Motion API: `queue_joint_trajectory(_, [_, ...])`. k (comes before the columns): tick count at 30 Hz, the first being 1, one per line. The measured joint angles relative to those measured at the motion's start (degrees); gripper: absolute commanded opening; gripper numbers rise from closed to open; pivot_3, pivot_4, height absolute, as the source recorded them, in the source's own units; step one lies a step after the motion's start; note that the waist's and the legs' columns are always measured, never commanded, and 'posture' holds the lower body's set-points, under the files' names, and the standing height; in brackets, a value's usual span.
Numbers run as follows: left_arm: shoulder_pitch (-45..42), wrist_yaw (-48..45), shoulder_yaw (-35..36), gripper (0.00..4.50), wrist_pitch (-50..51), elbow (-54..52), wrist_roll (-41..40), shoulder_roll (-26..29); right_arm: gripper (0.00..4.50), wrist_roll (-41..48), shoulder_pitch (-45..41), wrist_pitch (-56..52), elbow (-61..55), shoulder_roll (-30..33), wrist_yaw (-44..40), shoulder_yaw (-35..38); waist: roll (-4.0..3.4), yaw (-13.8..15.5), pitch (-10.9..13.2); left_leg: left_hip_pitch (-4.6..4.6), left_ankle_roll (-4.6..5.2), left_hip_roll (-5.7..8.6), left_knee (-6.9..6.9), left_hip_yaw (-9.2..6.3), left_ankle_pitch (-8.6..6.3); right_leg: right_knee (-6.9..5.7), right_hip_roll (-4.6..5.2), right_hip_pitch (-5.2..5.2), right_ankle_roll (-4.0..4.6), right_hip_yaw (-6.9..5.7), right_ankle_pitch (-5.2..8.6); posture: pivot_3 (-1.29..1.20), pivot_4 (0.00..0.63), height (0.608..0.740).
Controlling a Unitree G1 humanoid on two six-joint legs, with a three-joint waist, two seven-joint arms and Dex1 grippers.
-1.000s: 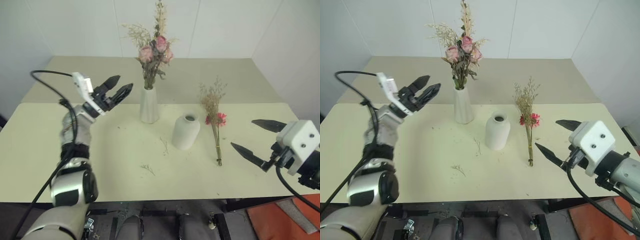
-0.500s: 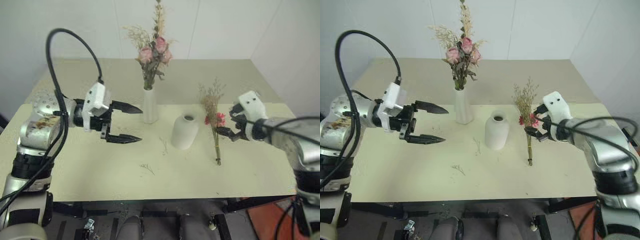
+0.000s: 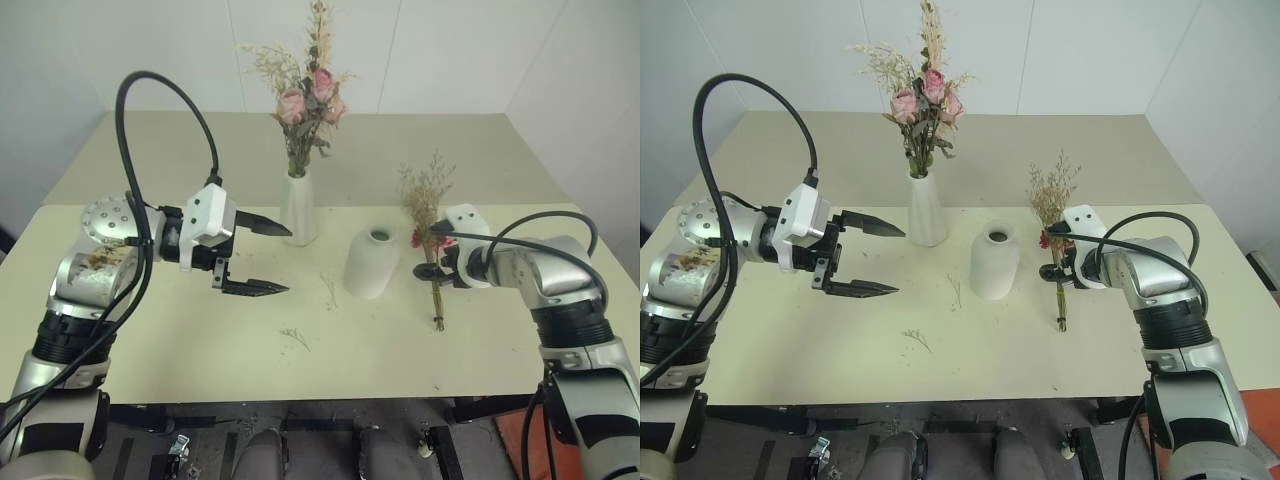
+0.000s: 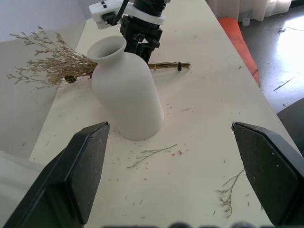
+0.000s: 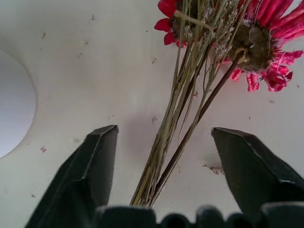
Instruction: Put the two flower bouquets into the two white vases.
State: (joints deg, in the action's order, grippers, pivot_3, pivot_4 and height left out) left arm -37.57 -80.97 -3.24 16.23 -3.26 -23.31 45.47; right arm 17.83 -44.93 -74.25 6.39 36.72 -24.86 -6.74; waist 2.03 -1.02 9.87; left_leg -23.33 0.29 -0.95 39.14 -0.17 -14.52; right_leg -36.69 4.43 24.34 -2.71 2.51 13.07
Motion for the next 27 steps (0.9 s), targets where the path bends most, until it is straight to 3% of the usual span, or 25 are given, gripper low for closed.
queue_joint_trajectory(8, [1.58,0.63,1.58,4.5,-1.0,-1.15,-2.06,0.01,0.13,-1.85,-0.97,0.55,2.13,-1.05,-0.03,-0.08,0.0,-0.03,0.0,0.04,0.0,0.0,0.0,0.0,0.0,-0.02,0.0,-0.02,0.0,0.0,0.0,0.0,0.15,0.74])
queue_joint_trajectory(15, [2.33,0.66,1.98,4.5,-1.33,-1.15,-3.19,-0.26,0.02,-3.57,-1.39,0.45,2.01,-2.78,2.1,0.52,0.0,-0.06,0.0,0.04,0.0,0.0,-0.01,0.0,0.0,-0.02,0.0,-0.02,0.0,0.0,0.0,0.0,0.15,0.74])
queue_joint_trajectory(18, [2.31,0.83,2.14,4.5,-1.31,-1.18,-3.6,-0.26,0.02,-5.82,-1.19,2.47,1.5,-6.29,8.38,5.1,-0.01,-0.06,0.0,0.03,0.0,0.0,-0.02,0.01,0.0,-0.06,0.0,0.02,0.0,0.02,0.0,0.0,0.15,0.74])
queue_joint_trajectory(23, [2.36,1.08,2.25,4.5,-1.31,-1.19,-3.65,0.33,0.02,-10.67,1.84,23.0,-9.45,-12.01,22.7,17.3,-0.05,0.11,0.02,-0.03,-0.02,0.0,-0.15,-0.01,0.01,-0.05,0.01,0.12,0.0,-0.01,0.0,0.0,0.15,0.74])
queue_joint_trajectory(27, [2.65,1.25,3.63,4.5,-1.16,-0.89,-3.69,1.94,0.02,-2.66,4.49,36.26,-21.61,-16.59,18.96,25.74,-0.06,-0.01,0.03,0.02,-0.02,-0.03,-0.15,0.0,0.01,-0.01,0.0,0.05,0.0,0.0,0.0,0.0,0.15,0.74])
